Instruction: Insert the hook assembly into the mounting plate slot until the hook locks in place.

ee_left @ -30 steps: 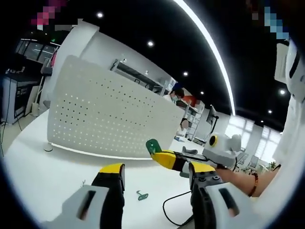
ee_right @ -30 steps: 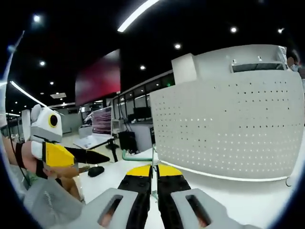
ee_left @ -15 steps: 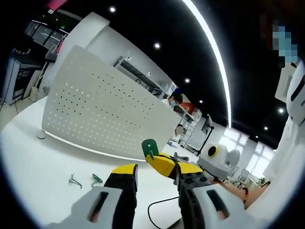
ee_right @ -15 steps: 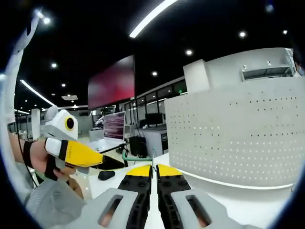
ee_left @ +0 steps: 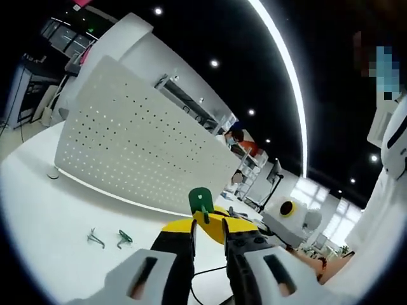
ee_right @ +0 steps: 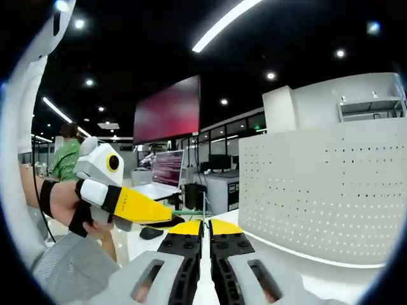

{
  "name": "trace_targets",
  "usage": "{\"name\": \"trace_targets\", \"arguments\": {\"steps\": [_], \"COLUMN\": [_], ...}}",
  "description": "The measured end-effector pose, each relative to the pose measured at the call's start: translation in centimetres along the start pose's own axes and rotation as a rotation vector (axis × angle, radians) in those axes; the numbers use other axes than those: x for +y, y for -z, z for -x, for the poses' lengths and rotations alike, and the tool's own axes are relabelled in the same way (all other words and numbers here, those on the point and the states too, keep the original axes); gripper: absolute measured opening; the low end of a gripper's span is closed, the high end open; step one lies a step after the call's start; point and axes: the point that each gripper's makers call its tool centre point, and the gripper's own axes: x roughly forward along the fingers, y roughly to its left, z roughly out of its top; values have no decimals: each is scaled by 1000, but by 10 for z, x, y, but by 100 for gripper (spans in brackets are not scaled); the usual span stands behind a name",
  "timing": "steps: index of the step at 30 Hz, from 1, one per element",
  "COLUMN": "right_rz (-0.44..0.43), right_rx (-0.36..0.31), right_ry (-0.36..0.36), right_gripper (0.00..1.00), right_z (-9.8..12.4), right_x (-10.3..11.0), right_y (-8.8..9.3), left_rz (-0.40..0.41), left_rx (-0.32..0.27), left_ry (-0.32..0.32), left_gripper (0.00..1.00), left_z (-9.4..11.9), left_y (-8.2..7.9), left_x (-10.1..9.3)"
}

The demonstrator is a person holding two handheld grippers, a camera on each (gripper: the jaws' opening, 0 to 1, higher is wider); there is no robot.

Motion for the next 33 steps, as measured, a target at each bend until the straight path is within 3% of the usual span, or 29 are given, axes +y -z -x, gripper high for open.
{"name": "trace_targets", "arguments": {"steps": [6,20,33], "right_rz": [52,83,86], "right_rx": [-21,-38,0], "right_ry": [-24,-58,-64], "right_gripper": [2,2,3], "right_z": [-1,-3,-7], "right_x": [6,16,22], "right_y": [-4,-4,-1], "left_rz": [25,94,38], "left_rx": [-13,-16,-29], "left_ry": [-4,0,-27], "left_gripper": [13,5,3], "left_z": [0,5,11], "left_y": [-3,-2,-2], "left_x": [1,4,9]}}
